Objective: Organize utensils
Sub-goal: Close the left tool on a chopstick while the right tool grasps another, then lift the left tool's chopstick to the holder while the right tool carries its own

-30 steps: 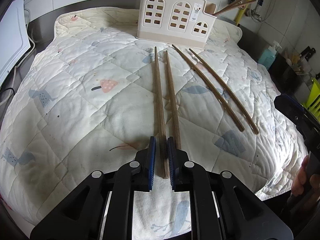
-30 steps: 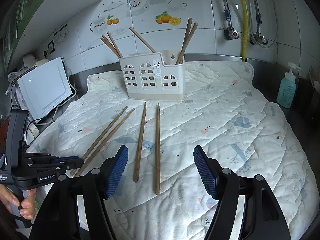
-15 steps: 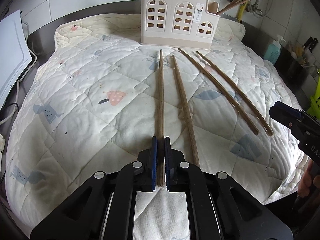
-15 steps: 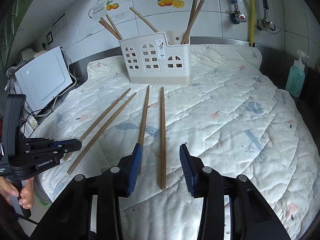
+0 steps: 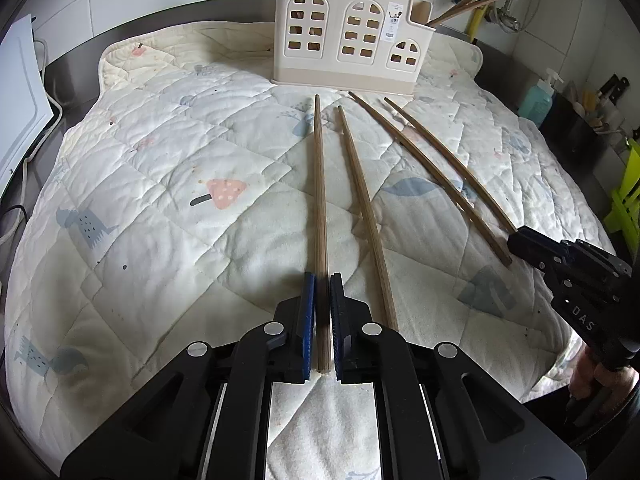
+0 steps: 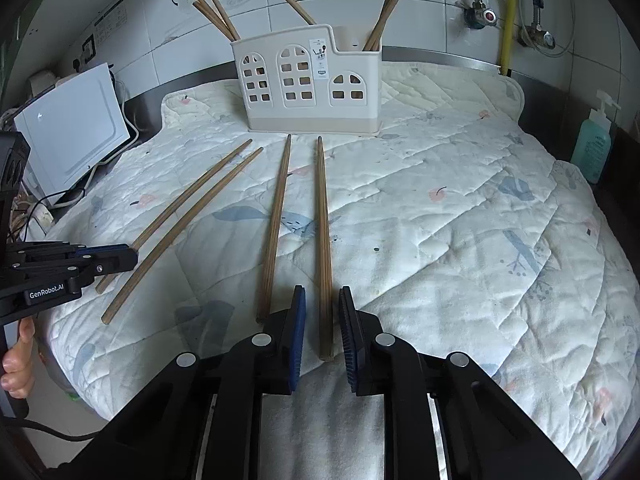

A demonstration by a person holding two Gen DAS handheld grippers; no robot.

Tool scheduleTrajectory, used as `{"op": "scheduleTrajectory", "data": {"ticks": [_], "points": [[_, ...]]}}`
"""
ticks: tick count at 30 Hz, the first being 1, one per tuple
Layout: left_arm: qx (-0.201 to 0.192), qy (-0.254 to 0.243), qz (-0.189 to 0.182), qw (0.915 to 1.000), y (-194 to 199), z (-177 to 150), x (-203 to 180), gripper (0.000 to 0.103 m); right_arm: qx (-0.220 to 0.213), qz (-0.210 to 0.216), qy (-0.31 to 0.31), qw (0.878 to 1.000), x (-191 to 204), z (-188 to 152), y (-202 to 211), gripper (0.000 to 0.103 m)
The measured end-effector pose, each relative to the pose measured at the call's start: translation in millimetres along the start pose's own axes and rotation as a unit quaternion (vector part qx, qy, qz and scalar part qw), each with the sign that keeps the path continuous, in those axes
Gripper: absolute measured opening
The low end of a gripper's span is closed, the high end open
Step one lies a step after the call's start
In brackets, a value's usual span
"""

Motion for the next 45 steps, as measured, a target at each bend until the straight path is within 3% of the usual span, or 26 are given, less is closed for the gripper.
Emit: {"op": "scheduleTrajectory", "data": {"ticks": [1, 7, 13, 22, 35, 45], "points": [[0.0, 0.0, 0.0, 1.0, 0, 0, 0, 0.008, -0.001, 0.0, -0.002, 1.0, -1, 0, 0, 0.007], [-0.002, 0.001, -0.002, 1.0, 1, 0, 0, 0.006, -0.011, -0.002, -0.004, 1.0, 0, 4, 9, 0.007], [-0.032, -0.008, -0.001, 0.9995, 20, 8, 3, 0.006, -0.054, -0.01, 0.011, 0.998, 3, 27, 41, 0.007], [-0.08, -0.01, -0.013, 0.9966, 50, 39, 10, 0.005, -0.118, -0.009, 0.025, 0.993, 6, 80, 74, 0.007], [-0.126, -0.014, -0.013, 0.9918, 77, 90, 23, 0.005, -0.171, -0.005, 0.05, 0.984, 8, 153, 99, 0.007], [-0.151, -0.01, -0.01, 0.9884, 90, 114, 32, 0.005, -0.184, -0.008, 0.065, 0.981, 15, 170, 105, 0.007]]}}
Point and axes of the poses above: each gripper's, at about its wrist camera, not at the fingertips, and y roughly against the way its jaws point, x to its left, z to its top, the point moved 4 cm from there along -y, roughly the way its jaws point, and after that the axes turned 1 degree about z, right-handed, at the moved point
